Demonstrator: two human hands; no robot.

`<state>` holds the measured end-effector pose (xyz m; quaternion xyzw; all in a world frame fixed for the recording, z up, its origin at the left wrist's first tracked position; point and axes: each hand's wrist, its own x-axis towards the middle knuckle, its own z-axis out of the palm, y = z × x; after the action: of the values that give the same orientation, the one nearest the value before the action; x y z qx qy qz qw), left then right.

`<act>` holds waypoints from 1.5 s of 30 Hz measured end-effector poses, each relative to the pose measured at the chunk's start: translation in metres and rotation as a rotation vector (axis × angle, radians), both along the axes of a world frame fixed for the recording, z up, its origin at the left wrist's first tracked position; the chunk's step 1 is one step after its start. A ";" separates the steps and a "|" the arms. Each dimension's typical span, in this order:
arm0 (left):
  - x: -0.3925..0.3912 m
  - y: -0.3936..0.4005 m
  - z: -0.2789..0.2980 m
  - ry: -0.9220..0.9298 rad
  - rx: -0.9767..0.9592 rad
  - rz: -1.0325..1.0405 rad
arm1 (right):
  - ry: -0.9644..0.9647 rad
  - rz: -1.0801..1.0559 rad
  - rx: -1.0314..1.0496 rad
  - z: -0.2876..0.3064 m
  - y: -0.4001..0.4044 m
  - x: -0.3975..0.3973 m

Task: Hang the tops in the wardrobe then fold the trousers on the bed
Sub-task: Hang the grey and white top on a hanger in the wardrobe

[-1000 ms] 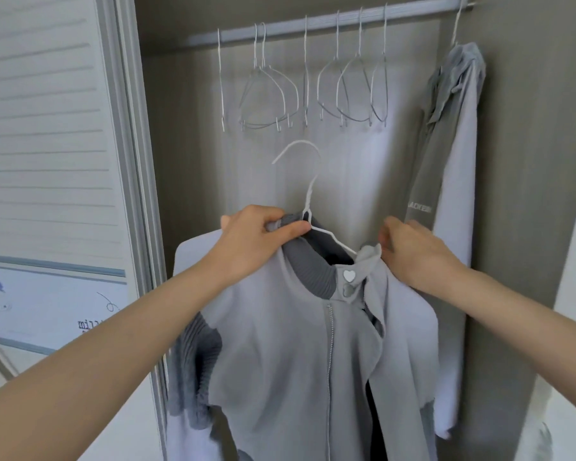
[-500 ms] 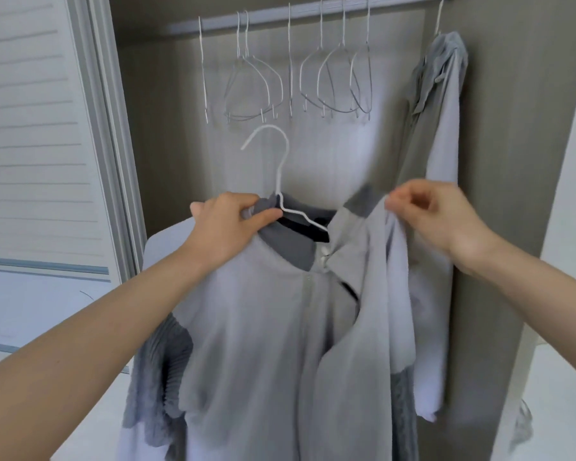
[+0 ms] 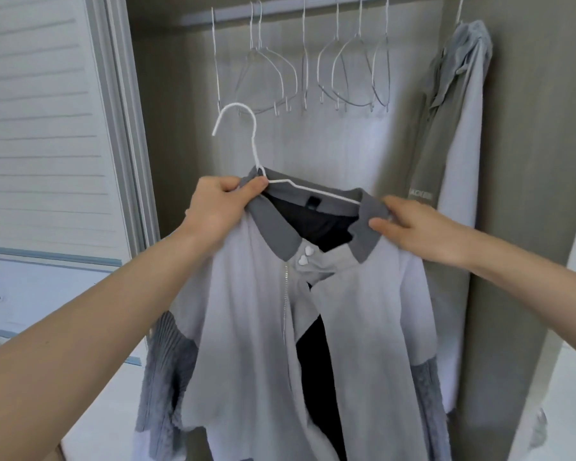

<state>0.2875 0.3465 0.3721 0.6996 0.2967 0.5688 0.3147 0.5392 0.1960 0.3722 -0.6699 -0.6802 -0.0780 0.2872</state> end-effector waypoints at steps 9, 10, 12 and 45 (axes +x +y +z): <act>0.015 -0.031 -0.015 0.352 0.252 -0.007 | 0.217 0.233 0.057 -0.007 0.007 -0.015; 0.015 -0.034 -0.017 0.383 0.272 -0.034 | 0.230 0.238 0.051 -0.008 0.007 -0.017; 0.009 -0.029 -0.018 0.392 0.306 -0.123 | 0.276 0.226 0.048 -0.008 0.008 -0.017; 0.003 0.009 -0.009 0.174 0.269 -0.279 | 0.135 0.045 0.025 0.021 -0.023 -0.012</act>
<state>0.2901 0.3556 0.3628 0.8160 0.1446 0.4917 0.2675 0.5272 0.1726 0.3928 -0.6547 -0.6731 -0.0347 0.3422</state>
